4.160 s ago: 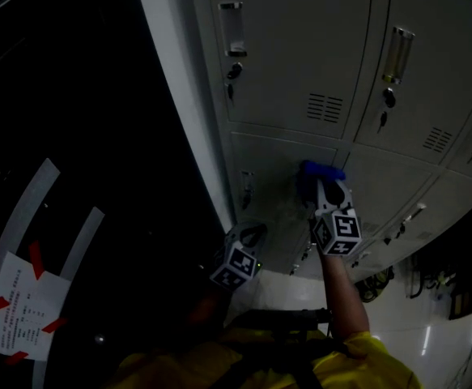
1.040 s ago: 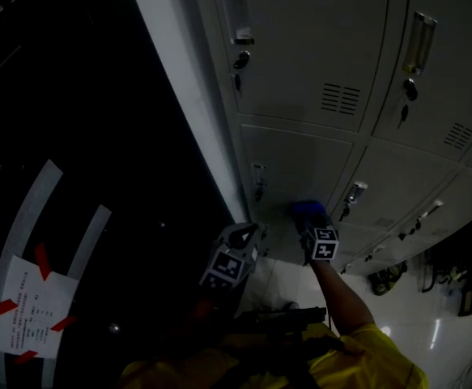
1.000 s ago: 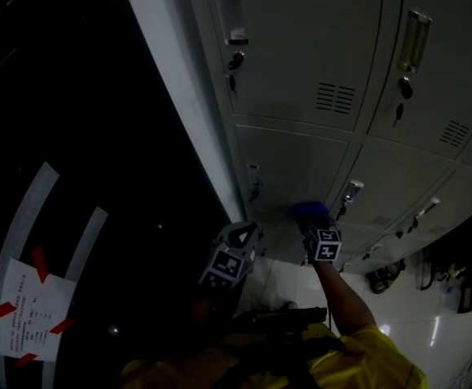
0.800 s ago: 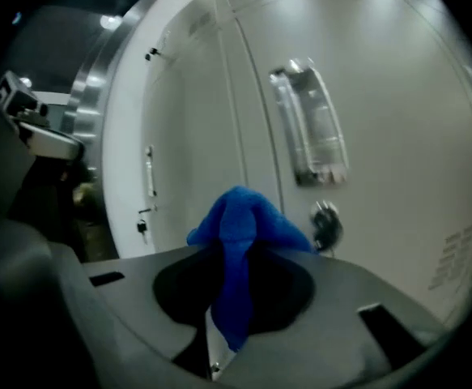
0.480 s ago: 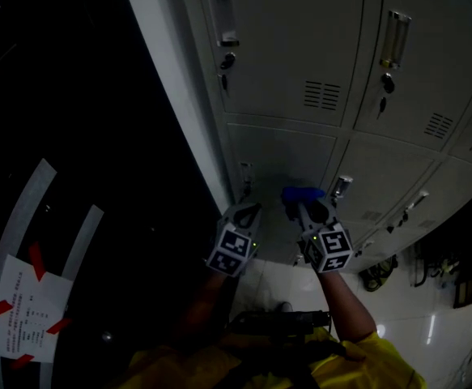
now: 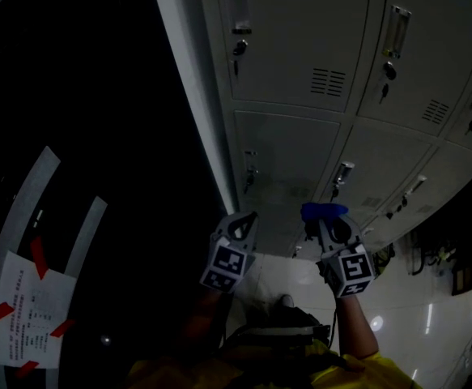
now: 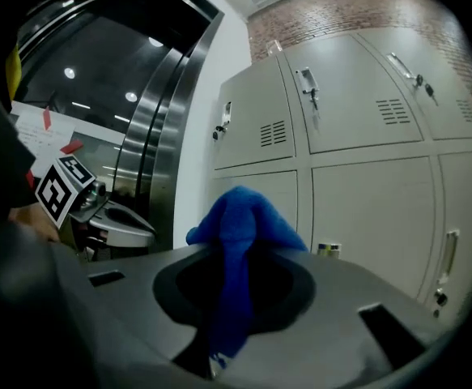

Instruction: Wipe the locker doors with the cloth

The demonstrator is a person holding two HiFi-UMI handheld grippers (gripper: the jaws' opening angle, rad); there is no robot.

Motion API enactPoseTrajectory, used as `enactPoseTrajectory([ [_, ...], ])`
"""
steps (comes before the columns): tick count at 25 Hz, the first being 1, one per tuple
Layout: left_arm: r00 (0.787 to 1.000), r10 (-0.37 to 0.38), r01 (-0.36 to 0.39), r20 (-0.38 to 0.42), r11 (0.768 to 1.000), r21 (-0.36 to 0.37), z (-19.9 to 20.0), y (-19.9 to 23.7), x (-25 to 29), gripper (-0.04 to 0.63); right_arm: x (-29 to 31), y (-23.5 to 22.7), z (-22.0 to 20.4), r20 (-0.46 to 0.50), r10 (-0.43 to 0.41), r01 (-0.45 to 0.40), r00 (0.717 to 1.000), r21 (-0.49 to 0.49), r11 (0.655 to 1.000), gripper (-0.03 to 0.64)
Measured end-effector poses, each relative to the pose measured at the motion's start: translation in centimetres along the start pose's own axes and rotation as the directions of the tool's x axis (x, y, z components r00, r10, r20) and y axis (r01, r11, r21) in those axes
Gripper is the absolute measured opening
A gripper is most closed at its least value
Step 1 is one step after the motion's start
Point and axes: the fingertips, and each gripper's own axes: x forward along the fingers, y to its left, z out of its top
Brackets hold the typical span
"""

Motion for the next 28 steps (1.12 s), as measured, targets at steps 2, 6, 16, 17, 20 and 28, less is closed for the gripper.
enactPoseTrajectory([
  [2,1.000,-0.013,0.013,-0.010,1.000,0.019,-0.2,-1.1,-0.3,-0.008,-1.1,-0.2,-0.5,-0.014,-0.025,0.025,1.000,-0.006,1.000,0.066],
  [6,0.998,-0.051,0.054,-0.042,0.996,0.065,0.2,-4.2,-2.2,-0.008,-4.3,0.6,-0.6,-0.029,-0.021,0.021,0.999,0.007,1.000,0.066],
  [16,0.998,-0.056,0.059,-0.029,0.995,0.086,3.2,-14.0,-9.4,-0.008,-17.8,1.4,0.8,0.026,0.012,-0.013,1.000,0.028,1.000,0.066],
  [17,0.998,-0.058,0.061,-0.027,0.995,0.085,3.3,-15.8,-9.7,-0.008,-20.2,0.8,0.3,0.021,-0.001,0.000,1.000,0.035,0.999,0.066],
  [20,0.996,-0.084,0.085,-0.022,0.994,0.068,3.4,-22.2,-11.7,-0.008,-27.9,-1.1,-1.9,-0.007,-0.050,0.050,0.999,0.065,0.997,0.066],
  [28,0.994,-0.111,0.111,-0.023,0.993,0.034,2.6,-35.9,-18.6,-0.008,-43.1,-1.6,-4.6,-0.016,-0.081,0.082,0.997,0.113,0.990,0.066],
])
